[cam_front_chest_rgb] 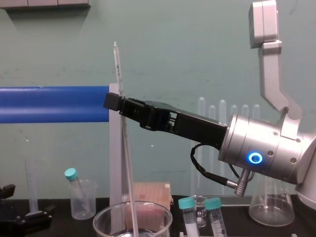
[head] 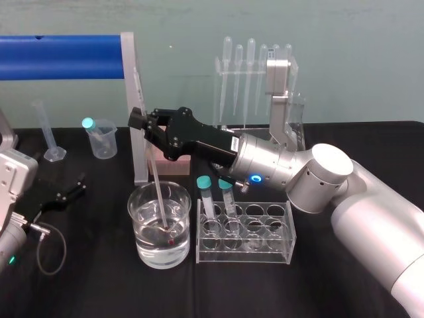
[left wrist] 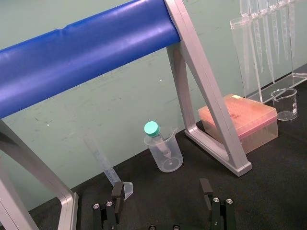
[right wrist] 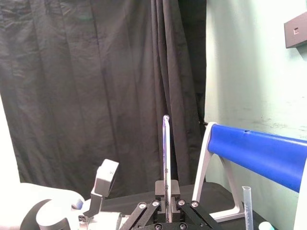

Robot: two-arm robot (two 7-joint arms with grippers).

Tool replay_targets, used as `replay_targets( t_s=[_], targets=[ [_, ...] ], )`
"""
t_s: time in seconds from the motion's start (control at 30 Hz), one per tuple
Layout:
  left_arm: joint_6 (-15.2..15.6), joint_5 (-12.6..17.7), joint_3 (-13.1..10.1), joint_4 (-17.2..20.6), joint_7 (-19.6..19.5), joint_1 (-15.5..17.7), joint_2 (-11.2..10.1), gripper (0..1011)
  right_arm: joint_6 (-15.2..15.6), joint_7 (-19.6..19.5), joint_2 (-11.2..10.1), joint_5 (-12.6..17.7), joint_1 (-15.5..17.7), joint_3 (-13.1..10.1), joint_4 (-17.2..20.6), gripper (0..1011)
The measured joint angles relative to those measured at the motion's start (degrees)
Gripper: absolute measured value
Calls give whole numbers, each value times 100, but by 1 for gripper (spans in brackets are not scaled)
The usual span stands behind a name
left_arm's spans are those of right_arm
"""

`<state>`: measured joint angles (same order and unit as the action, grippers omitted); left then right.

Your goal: Hold the thermometer with one hand and immerse one end into the beaker, then reinsert it into the test tube rack.

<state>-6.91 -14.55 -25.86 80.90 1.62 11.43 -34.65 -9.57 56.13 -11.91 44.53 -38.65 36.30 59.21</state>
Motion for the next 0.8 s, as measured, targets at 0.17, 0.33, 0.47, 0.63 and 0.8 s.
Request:
replay_targets(
  t_s=[0.17,0.33,0.47,0.63,0.8],
  targets=[
    [0,0,0,0,0,0,0,1008,0,0,0,0,0,0,0,56],
    [0,0,0,0,0,0,0,1008,0,0,0,0,0,0,0,56],
    [0,0,0,0,0,0,0,1008,0,0,0,0,0,0,0,56],
    [0,0,0,0,0,0,0,1008,0,0,0,0,0,0,0,56],
    [0,0,0,0,0,0,0,1008,0,0,0,0,0,0,0,56]
  ],
)
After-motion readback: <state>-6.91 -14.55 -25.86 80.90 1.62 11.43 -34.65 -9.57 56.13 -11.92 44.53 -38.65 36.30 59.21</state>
